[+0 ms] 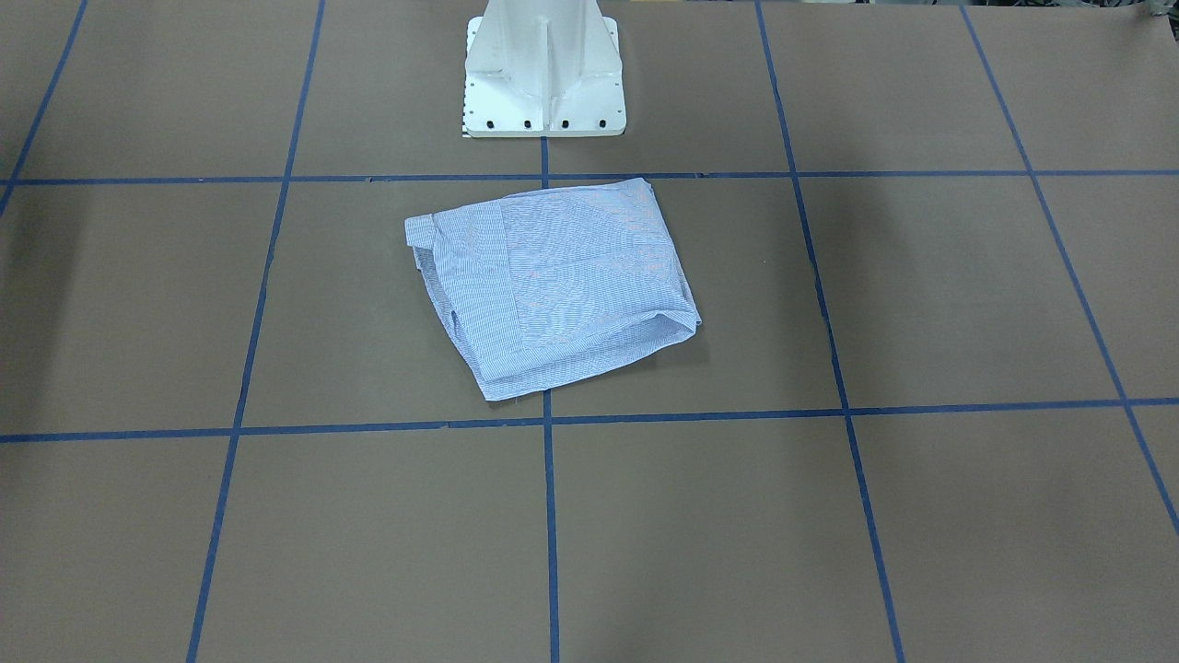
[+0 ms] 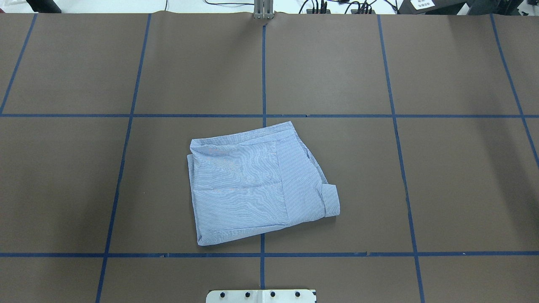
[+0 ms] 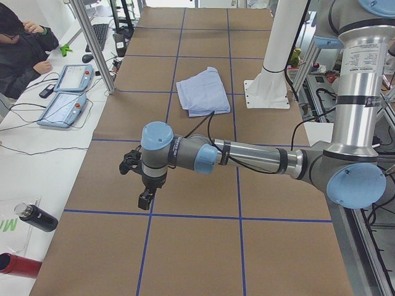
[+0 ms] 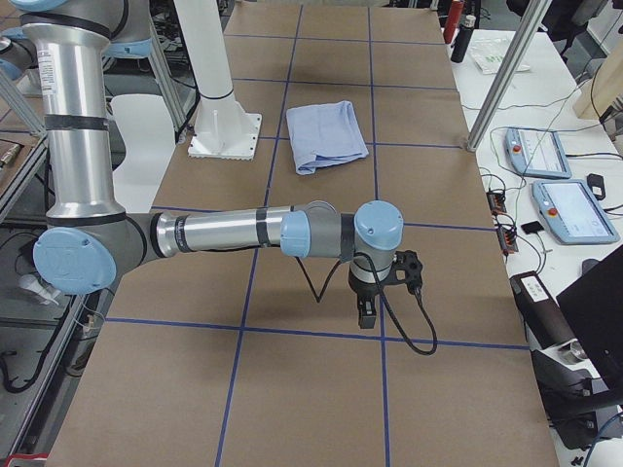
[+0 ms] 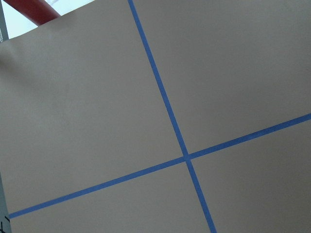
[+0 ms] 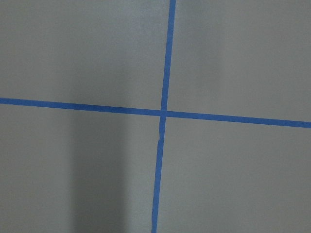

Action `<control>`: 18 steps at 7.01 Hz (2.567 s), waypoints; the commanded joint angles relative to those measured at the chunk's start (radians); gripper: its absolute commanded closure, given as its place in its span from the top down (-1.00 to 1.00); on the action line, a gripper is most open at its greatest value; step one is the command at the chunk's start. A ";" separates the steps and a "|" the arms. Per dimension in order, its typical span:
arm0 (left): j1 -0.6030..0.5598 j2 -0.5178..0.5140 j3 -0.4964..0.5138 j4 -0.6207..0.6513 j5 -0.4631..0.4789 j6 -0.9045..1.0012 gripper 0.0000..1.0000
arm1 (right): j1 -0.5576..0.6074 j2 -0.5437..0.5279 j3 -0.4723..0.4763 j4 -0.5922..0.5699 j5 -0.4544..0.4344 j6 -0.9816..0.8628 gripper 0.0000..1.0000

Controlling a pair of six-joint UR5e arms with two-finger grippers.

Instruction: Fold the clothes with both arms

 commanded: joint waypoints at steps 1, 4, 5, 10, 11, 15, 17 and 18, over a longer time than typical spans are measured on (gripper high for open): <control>0.000 0.062 -0.011 -0.018 -0.019 -0.082 1.00 | 0.003 -0.002 0.004 -0.003 0.009 0.006 1.00; 0.007 0.094 -0.011 -0.075 -0.049 -0.225 1.00 | 0.001 -0.009 -0.002 -0.008 0.027 0.011 1.00; 0.008 0.085 -0.011 -0.062 -0.050 -0.228 1.00 | -0.002 -0.010 -0.006 -0.008 0.026 0.012 1.00; 0.010 0.084 -0.011 -0.059 -0.049 -0.228 1.00 | -0.086 -0.073 -0.004 0.072 0.015 0.129 1.00; 0.010 0.084 -0.011 -0.059 -0.047 -0.228 1.00 | -0.086 -0.111 -0.010 0.153 0.015 0.135 1.00; 0.010 0.085 -0.008 -0.058 -0.047 -0.228 1.00 | -0.082 -0.117 -0.010 0.167 0.018 0.141 1.00; 0.010 0.085 -0.005 -0.058 -0.047 -0.228 1.00 | -0.082 -0.116 -0.010 0.167 0.020 0.141 1.00; 0.010 0.085 -0.005 -0.058 -0.047 -0.228 1.00 | -0.082 -0.116 -0.010 0.169 0.021 0.141 1.00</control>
